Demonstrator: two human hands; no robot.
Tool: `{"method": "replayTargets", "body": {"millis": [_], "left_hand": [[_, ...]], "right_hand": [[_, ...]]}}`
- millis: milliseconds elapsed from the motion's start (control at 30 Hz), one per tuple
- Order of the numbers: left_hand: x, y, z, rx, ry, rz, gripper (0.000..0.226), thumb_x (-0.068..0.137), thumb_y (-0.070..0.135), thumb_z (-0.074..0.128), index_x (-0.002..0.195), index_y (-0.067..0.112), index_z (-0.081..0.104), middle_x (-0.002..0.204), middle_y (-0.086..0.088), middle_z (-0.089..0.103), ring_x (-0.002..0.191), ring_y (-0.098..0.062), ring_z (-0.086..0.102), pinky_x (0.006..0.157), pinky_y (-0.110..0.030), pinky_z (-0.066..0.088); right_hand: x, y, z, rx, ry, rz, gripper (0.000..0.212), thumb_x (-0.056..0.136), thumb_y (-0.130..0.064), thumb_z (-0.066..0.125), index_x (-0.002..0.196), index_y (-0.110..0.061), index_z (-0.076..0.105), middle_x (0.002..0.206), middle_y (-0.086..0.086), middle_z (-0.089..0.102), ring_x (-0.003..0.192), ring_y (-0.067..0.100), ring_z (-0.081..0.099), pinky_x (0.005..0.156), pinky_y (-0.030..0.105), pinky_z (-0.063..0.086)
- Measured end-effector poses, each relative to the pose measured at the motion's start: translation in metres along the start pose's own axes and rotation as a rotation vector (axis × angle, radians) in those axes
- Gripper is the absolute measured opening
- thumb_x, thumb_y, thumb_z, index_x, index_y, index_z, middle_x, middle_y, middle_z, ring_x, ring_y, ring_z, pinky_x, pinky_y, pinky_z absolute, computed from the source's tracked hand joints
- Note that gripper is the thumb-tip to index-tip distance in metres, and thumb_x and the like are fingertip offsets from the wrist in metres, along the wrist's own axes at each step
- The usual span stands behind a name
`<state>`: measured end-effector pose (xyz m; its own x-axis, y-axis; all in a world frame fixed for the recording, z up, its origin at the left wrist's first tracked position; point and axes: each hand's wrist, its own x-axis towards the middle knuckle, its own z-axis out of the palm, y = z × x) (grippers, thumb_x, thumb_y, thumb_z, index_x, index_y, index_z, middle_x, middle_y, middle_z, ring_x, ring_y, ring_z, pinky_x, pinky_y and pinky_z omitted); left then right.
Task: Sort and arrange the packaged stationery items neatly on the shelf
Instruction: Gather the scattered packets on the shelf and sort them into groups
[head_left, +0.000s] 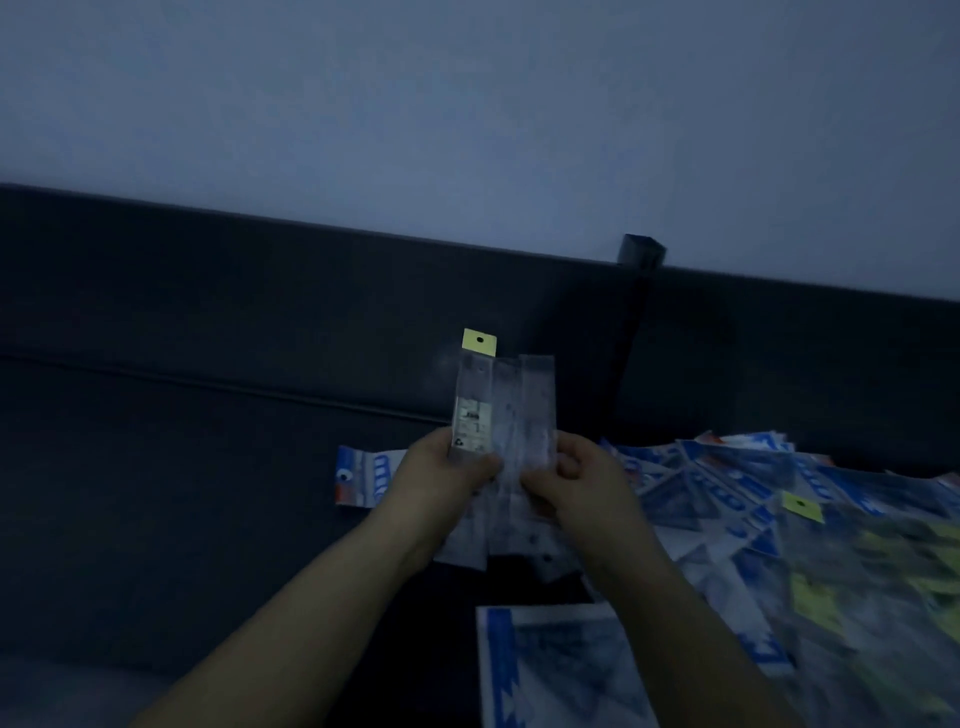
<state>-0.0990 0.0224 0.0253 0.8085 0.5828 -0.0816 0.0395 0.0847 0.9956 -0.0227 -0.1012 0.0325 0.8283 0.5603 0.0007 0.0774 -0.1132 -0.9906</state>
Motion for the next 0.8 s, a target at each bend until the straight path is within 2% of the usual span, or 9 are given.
{"method": "replayTargets", "body": {"millis": [100, 200, 400, 433, 533, 567, 633, 700, 800], "left_hand": [[-0.011, 0.002, -0.031, -0.017, 0.047, 0.015, 0.014, 0.089, 0.011, 0.065, 0.103, 0.013, 0.066, 0.097, -0.011, 0.073, 0.09, -0.029, 0.07, 0.082, -0.045, 0.058], [-0.025, 0.006, -0.066, -0.062, 0.082, 0.023, 0.018, 0.09, 0.01, 0.064, 0.108, 0.009, 0.064, 0.098, -0.012, 0.073, 0.09, -0.03, 0.071, 0.08, -0.046, 0.058], [-0.059, 0.014, -0.173, -0.044, 0.166, 0.059, 0.02, 0.09, 0.011, 0.064, 0.109, 0.006, 0.064, 0.097, -0.014, 0.073, 0.089, -0.031, 0.071, 0.079, -0.049, 0.058], [-0.066, 0.015, -0.196, -0.034, 0.186, 0.061, 0.02, 0.09, 0.011, 0.064, 0.108, 0.006, 0.064, 0.097, -0.015, 0.073, 0.088, -0.031, 0.071, 0.08, -0.05, 0.058], [-0.087, 0.02, -0.266, 0.005, 0.232, 0.055, 0.018, 0.091, 0.013, 0.063, 0.107, 0.006, 0.064, 0.097, -0.014, 0.073, 0.088, -0.03, 0.071, 0.079, -0.045, 0.059], [-0.094, 0.022, -0.289, 0.016, 0.247, 0.055, 0.017, 0.091, 0.013, 0.063, 0.106, 0.006, 0.064, 0.097, -0.014, 0.073, 0.087, -0.029, 0.071, 0.078, -0.043, 0.059], [-0.107, 0.026, -0.334, 0.034, 0.288, 0.051, 0.016, 0.092, 0.012, 0.062, 0.106, 0.006, 0.063, 0.097, -0.014, 0.073, 0.086, -0.028, 0.071, 0.075, -0.039, 0.06], [-0.119, 0.029, -0.375, 0.044, 0.328, 0.04, 0.017, 0.091, 0.011, 0.062, 0.107, 0.006, 0.063, 0.098, -0.014, 0.073, 0.088, -0.028, 0.071, 0.077, -0.04, 0.06], [-0.135, 0.034, -0.431, 0.082, 0.375, 0.023, 0.019, 0.09, 0.011, 0.063, 0.108, 0.005, 0.063, 0.099, -0.015, 0.072, 0.087, -0.029, 0.071, 0.074, -0.039, 0.06]], "right_hand": [[-0.003, -0.007, 0.029, 0.023, -0.046, 0.0, 0.026, 0.088, 0.001, 0.057, 0.106, -0.017, 0.06, 0.096, 0.004, 0.072, 0.083, 0.021, 0.07, 0.069, 0.033, 0.059], [-0.008, -0.017, 0.063, 0.011, -0.081, -0.041, 0.029, 0.085, 0.002, 0.059, 0.101, -0.021, 0.061, 0.097, 0.003, 0.072, 0.082, 0.018, 0.071, 0.065, 0.029, 0.057], [-0.03, -0.035, 0.171, -0.002, -0.139, -0.115, 0.037, 0.082, -0.001, 0.063, 0.107, -0.027, 0.057, 0.109, -0.002, 0.065, 0.095, 0.017, 0.066, 0.083, 0.04, 0.057], [-0.035, -0.038, 0.194, 0.001, -0.15, -0.128, 0.037, 0.082, -0.001, 0.064, 0.109, -0.026, 0.057, 0.109, -0.003, 0.064, 0.095, 0.015, 0.065, 0.082, 0.037, 0.057], [-0.052, -0.048, 0.265, 0.01, -0.191, -0.174, 0.034, 0.084, -0.001, 0.063, 0.104, -0.027, 0.054, 0.102, -0.015, 0.059, 0.09, 0.003, 0.06, 0.069, 0.017, 0.052], [-0.057, -0.051, 0.289, 0.014, -0.216, -0.185, 0.035, 0.084, 0.0, 0.063, 0.102, -0.027, 0.052, 0.101, -0.017, 0.058, 0.09, 0.003, 0.06, 0.068, 0.016, 0.051], [-0.066, -0.057, 0.335, 0.015, -0.264, -0.196, 0.031, 0.083, 0.001, 0.062, 0.108, -0.018, 0.056, 0.108, -0.01, 0.064, 0.092, 0.006, 0.064, 0.076, 0.028, 0.057], [-0.076, -0.063, 0.378, 0.028, -0.291, -0.186, 0.045, 0.084, -0.001, 0.064, 0.124, -0.018, 0.055, 0.119, -0.006, 0.062, 0.101, 0.011, 0.064, 0.085, 0.037, 0.057], [-0.087, -0.07, 0.435, 0.06, -0.325, -0.169, 0.054, 0.085, -0.004, 0.065, 0.133, -0.02, 0.047, 0.128, -0.007, 0.056, 0.109, 0.014, 0.06, 0.088, 0.042, 0.056]]}}
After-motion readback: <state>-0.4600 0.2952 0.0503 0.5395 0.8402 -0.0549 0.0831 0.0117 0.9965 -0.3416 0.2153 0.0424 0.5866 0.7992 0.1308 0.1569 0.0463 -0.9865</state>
